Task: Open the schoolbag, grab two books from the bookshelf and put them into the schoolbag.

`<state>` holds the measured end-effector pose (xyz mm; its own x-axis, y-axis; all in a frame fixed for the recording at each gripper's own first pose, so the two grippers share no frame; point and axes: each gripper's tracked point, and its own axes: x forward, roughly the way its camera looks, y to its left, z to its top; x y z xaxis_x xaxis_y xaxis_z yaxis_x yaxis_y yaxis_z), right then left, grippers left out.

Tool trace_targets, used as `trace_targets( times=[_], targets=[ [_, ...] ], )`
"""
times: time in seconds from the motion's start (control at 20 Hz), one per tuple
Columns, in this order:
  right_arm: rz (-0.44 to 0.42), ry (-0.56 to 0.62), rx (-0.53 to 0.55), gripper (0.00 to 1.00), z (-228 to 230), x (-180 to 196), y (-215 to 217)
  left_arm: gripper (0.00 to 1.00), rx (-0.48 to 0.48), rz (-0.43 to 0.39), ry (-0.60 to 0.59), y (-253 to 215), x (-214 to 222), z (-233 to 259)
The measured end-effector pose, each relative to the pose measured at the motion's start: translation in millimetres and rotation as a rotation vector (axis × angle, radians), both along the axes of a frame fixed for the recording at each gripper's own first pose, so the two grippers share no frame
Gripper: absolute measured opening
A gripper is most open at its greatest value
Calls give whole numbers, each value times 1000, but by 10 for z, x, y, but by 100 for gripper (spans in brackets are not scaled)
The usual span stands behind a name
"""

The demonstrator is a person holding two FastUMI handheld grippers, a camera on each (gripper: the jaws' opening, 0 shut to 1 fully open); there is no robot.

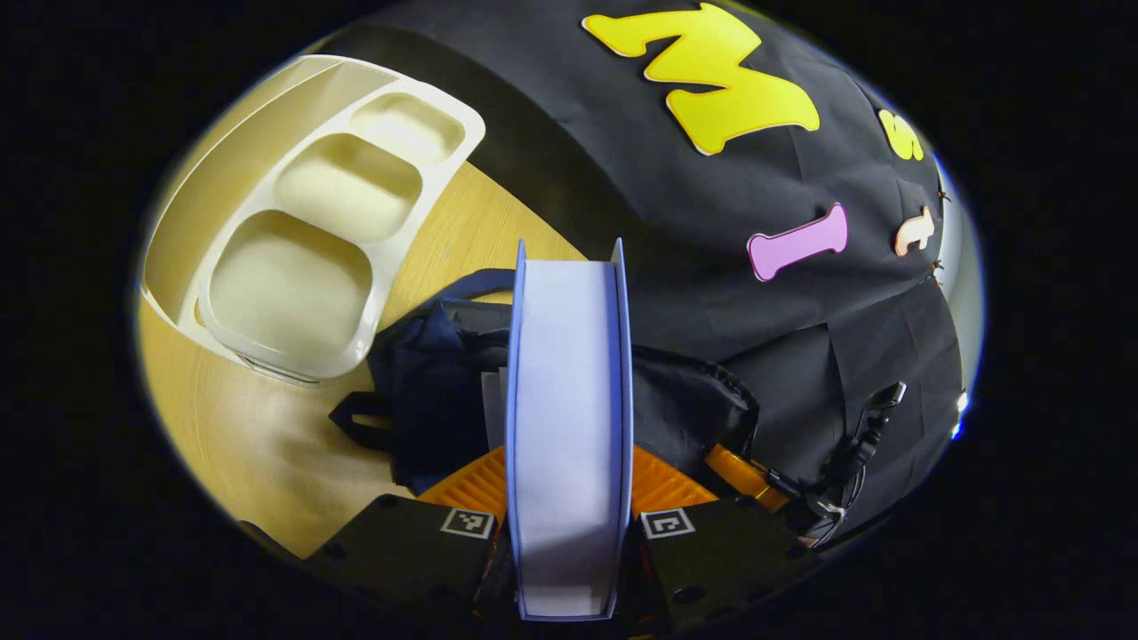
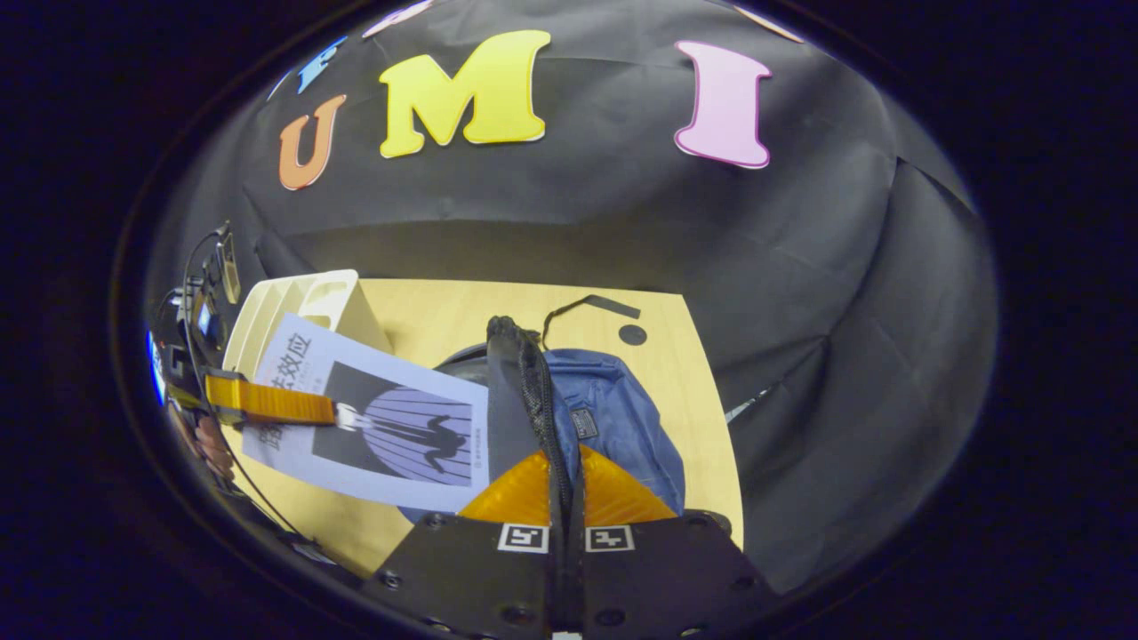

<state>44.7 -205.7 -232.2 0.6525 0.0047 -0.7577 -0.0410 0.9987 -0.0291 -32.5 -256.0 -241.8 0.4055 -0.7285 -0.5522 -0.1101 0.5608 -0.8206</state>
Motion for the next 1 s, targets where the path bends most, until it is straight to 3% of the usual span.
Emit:
trace_targets(
  times=[0.35, 0.55, 1.0],
  targets=[
    [6, -7, -26, 1, 188, 78, -136, 45, -90, 27, 29, -272, 89, -122],
    [23, -9, -31, 1, 302, 113, -134, 48, -102, -6, 13, -578, 87, -190],
    [45, -22, -46, 1, 438, 158, -109, 46, -243, 18, 66, -1110, 202, -406]
  ],
)
